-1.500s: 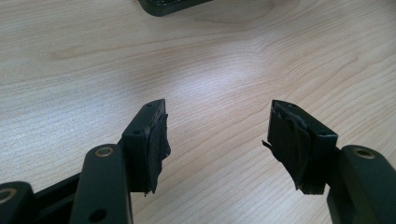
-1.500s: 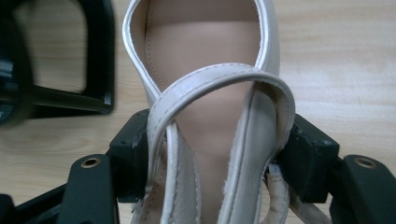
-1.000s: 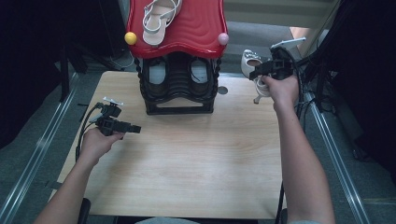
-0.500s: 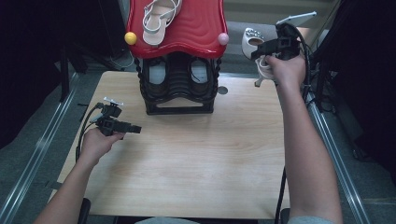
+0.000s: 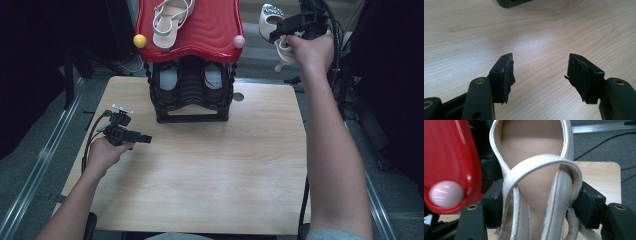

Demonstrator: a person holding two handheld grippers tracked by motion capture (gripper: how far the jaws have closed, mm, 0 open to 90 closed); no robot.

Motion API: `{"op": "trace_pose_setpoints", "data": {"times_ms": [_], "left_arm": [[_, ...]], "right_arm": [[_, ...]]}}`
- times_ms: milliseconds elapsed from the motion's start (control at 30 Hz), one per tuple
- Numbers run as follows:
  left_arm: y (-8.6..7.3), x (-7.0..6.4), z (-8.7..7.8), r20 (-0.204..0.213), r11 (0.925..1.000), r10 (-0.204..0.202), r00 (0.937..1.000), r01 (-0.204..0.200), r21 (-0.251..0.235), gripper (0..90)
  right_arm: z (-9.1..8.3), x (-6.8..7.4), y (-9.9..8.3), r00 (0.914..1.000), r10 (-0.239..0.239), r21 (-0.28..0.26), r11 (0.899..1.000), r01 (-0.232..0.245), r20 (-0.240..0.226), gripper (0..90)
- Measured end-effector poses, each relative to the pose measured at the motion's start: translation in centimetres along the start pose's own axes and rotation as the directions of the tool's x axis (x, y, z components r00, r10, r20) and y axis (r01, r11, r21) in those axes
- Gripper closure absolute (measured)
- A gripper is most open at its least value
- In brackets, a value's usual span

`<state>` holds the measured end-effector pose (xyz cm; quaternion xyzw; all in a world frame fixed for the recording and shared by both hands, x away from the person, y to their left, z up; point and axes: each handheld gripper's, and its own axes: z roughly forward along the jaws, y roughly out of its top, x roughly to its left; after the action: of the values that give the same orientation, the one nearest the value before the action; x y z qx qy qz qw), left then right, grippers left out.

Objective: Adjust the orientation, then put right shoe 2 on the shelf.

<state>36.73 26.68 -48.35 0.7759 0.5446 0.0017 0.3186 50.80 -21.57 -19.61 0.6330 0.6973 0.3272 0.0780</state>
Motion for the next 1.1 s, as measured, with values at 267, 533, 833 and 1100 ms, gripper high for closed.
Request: {"op": "trace_pose_setpoints", "data": {"times_ms": [267,533,833,1100], "left_arm": [[0.0,-0.2,0.0,-0.004,1.0000,0.003,1.0000,-0.003,-0.005,38.3],[0.0,-0.1,0.0,0.004,1.0000,0.001,1.0000,-0.001,-0.007,38.3],[-0.1,0.0,-0.1,0.007,0.9999,0.002,1.0000,-0.002,-0.011,38.3],[-0.1,0.0,-0.2,0.019,0.9999,0.001,0.9998,-0.001,-0.015,38.3]], "right_arm": [[-1.7,2.6,1.4,0.9993,-0.033,-0.028,0.999,0.033,-0.014,34.6],[-2.2,6.5,3.1,0.9966,-0.072,-0.044,0.997,0.071,-0.039,34.6],[-1.1,10.9,4.5,0.9909,-0.117,-0.046,0.992,0.114,-0.067,34.5],[0.8,13.4,5.1,0.9875,-0.139,-0.053,0.989,0.135,-0.075,34.5]]}}
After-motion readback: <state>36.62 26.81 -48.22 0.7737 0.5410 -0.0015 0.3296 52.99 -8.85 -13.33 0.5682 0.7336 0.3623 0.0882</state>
